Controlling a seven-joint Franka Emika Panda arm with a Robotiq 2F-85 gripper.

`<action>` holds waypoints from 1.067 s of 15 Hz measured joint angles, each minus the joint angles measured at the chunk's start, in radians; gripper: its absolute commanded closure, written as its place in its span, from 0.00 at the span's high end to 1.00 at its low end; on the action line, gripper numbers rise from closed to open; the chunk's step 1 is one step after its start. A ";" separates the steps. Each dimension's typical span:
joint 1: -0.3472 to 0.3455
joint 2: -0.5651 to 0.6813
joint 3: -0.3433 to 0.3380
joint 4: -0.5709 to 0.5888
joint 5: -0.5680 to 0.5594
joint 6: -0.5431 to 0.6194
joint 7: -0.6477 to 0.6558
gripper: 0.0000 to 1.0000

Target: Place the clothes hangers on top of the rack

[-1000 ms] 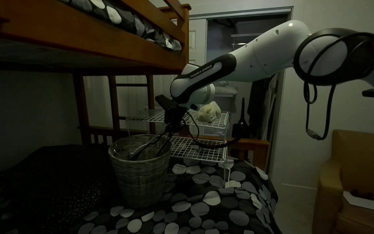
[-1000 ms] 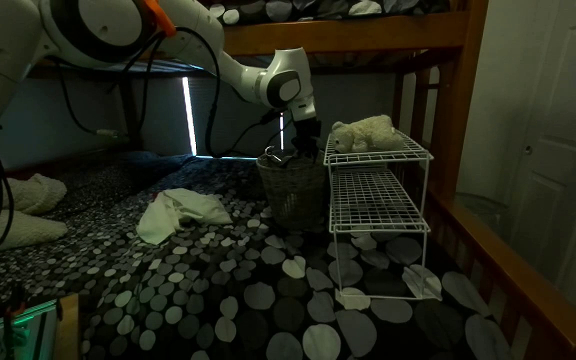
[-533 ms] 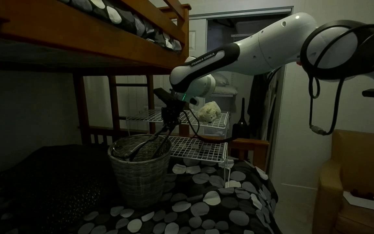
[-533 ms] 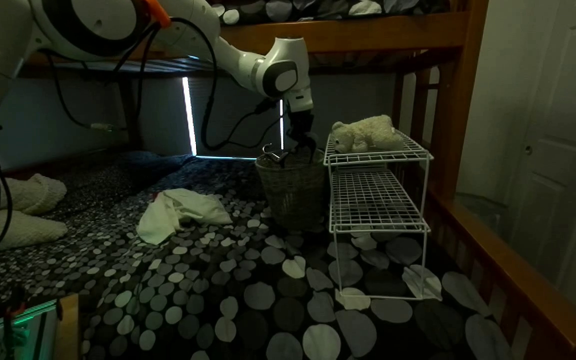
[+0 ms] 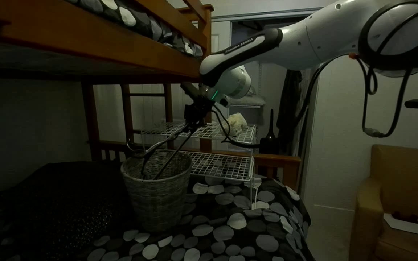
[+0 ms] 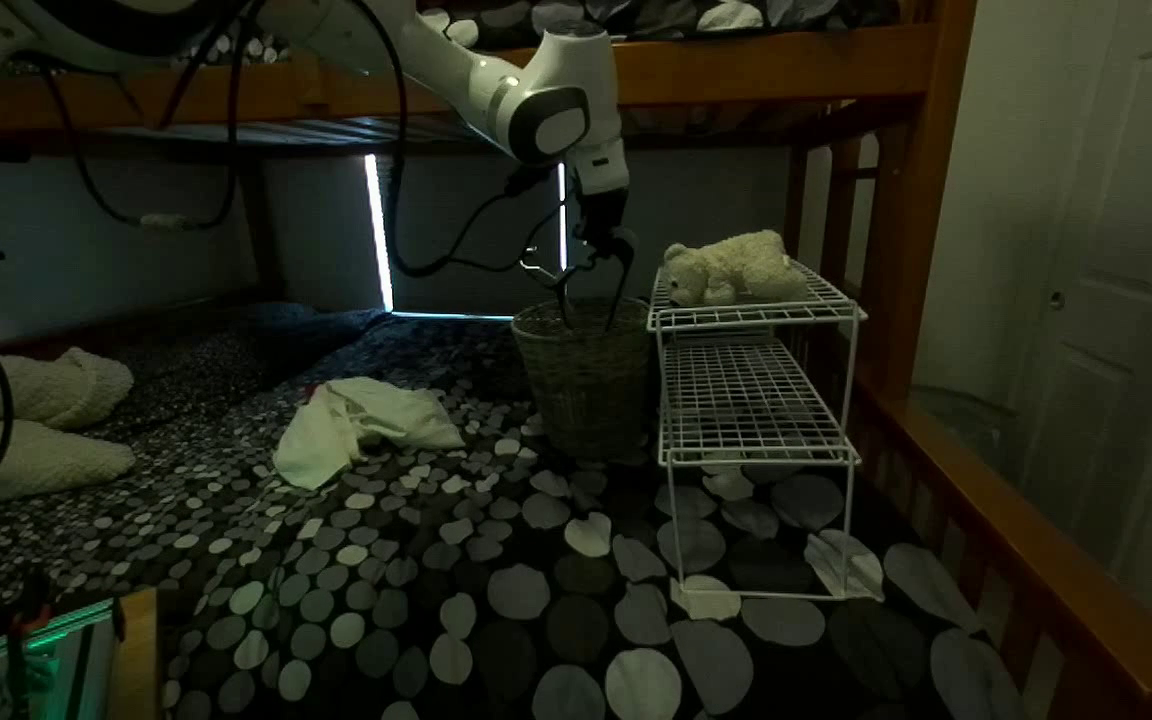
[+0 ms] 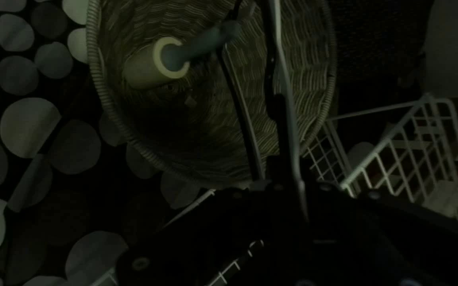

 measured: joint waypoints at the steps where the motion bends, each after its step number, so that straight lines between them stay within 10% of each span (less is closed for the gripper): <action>1: -0.006 -0.035 0.002 -0.038 0.028 0.033 -0.015 0.03; 16: 0.020 -0.575 0.068 -0.666 0.651 0.715 -0.557 0.02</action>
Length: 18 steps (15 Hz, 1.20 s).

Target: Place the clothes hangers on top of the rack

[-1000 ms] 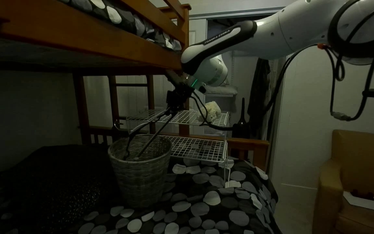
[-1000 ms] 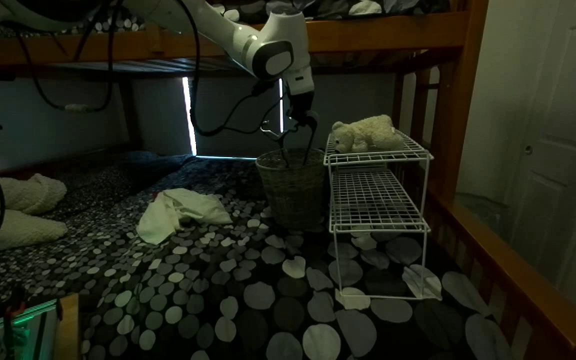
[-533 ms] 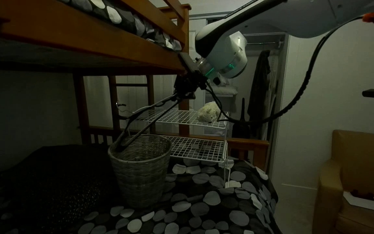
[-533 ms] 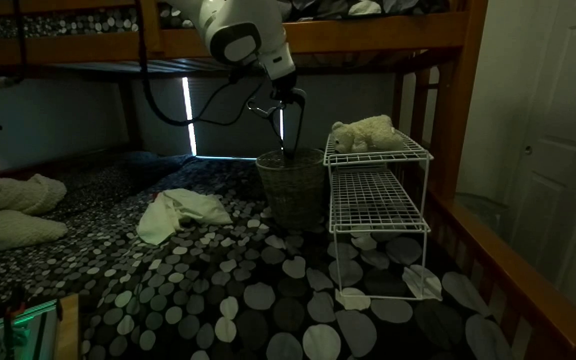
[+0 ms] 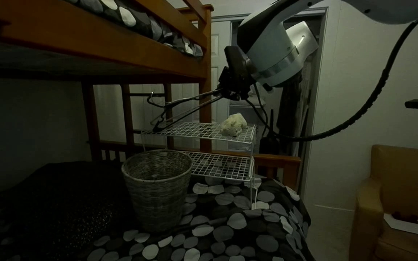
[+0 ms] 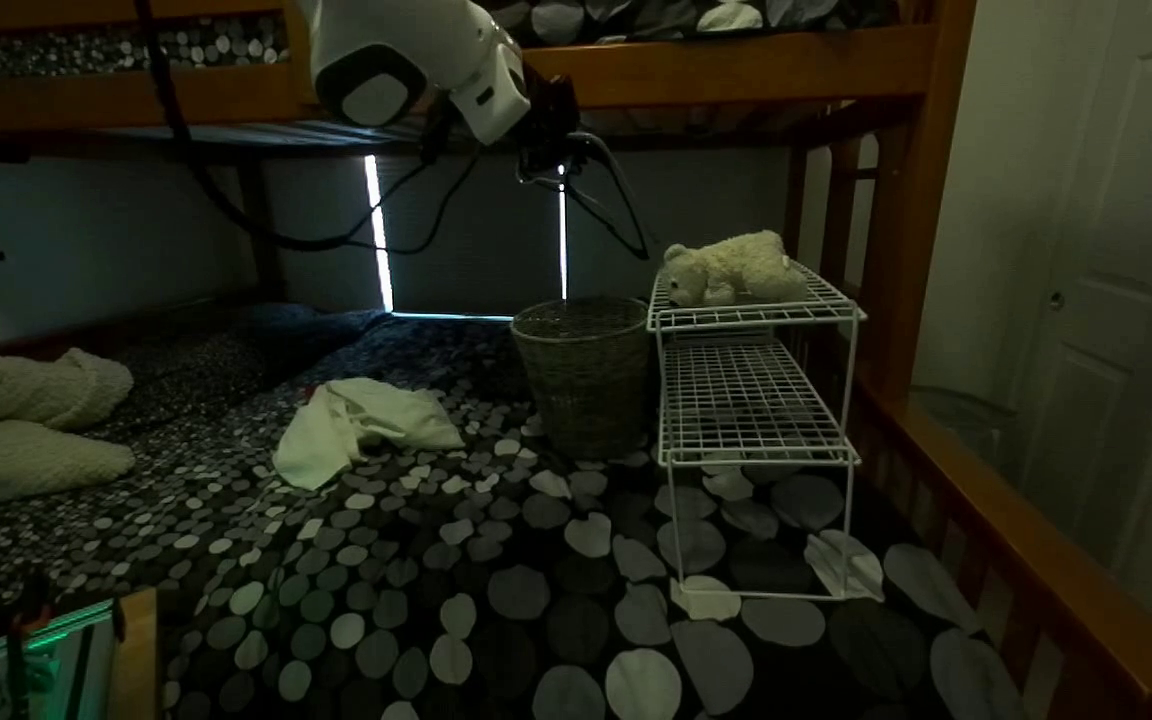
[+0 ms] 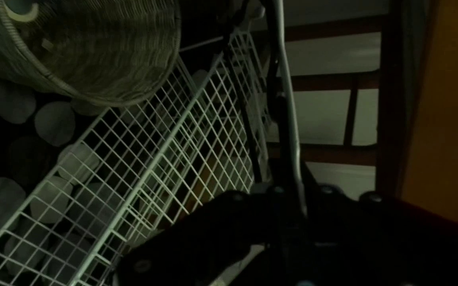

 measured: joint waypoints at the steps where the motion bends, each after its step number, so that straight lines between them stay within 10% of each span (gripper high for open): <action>1: 0.017 -0.012 -0.002 -0.002 0.041 0.039 -0.034 0.02; 18: 0.039 0.270 -0.002 0.072 -0.002 0.745 -0.103 0.02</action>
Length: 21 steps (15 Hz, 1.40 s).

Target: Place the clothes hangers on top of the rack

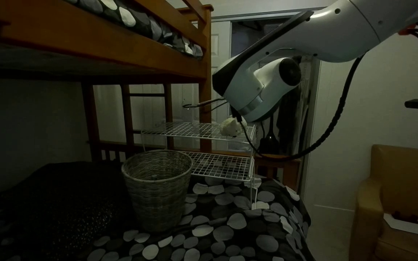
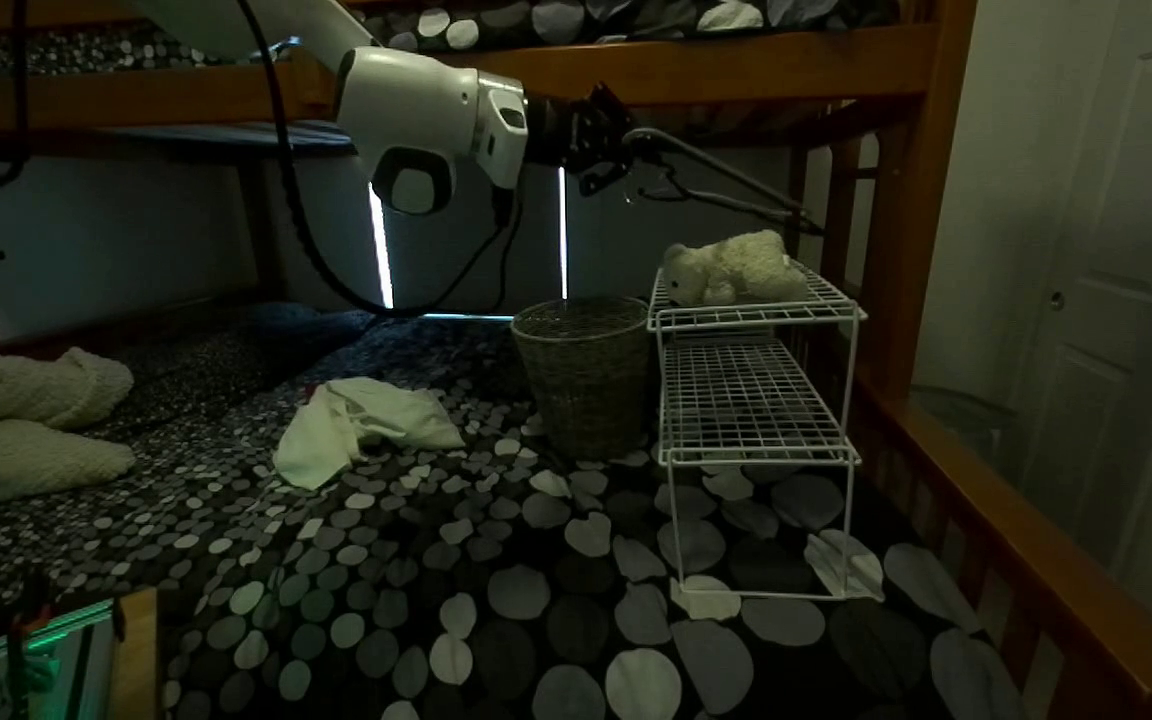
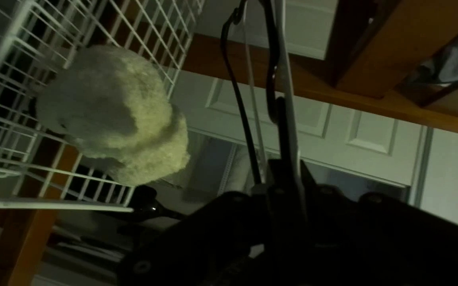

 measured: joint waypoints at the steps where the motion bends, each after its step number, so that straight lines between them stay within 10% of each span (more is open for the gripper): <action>1: 0.002 0.008 0.001 0.014 -0.023 0.043 0.000 0.02; 21: 0.001 0.426 0.054 0.437 -0.157 0.027 0.052 0.02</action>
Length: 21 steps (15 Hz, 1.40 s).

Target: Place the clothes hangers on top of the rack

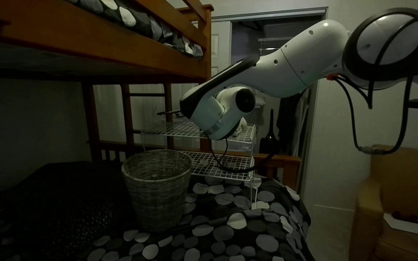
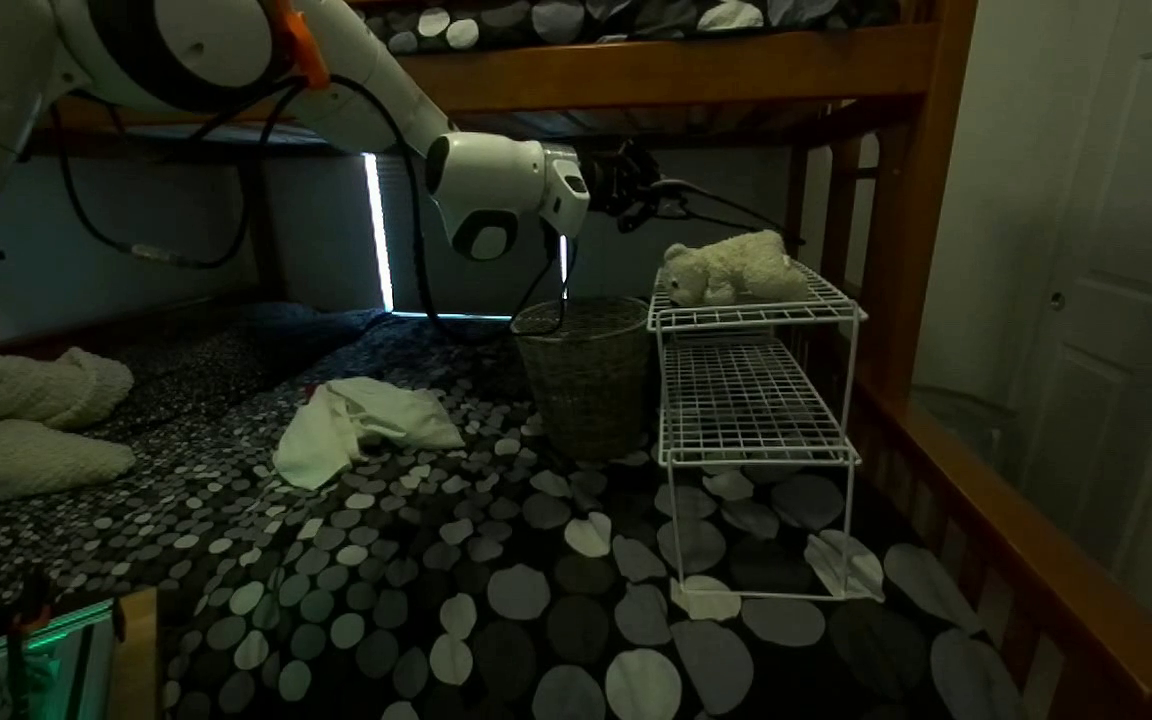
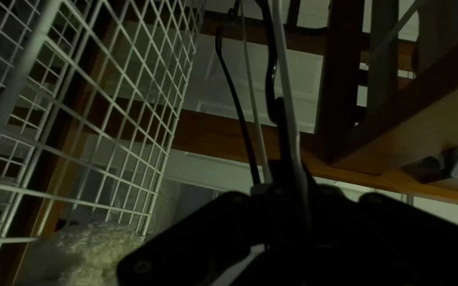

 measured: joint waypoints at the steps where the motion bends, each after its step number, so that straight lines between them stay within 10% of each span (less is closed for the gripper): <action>1: -0.002 0.012 0.000 0.006 0.006 0.000 0.000 0.02; 5: -0.013 0.045 0.000 0.029 0.025 -0.016 0.002 0.02; 6: -0.015 0.050 0.000 0.033 0.031 -0.020 0.004 0.33; 15: -0.027 0.048 0.007 0.068 0.215 -0.178 0.006 0.94; 21: -0.048 -0.078 0.014 0.032 0.416 -0.476 -0.021 1.00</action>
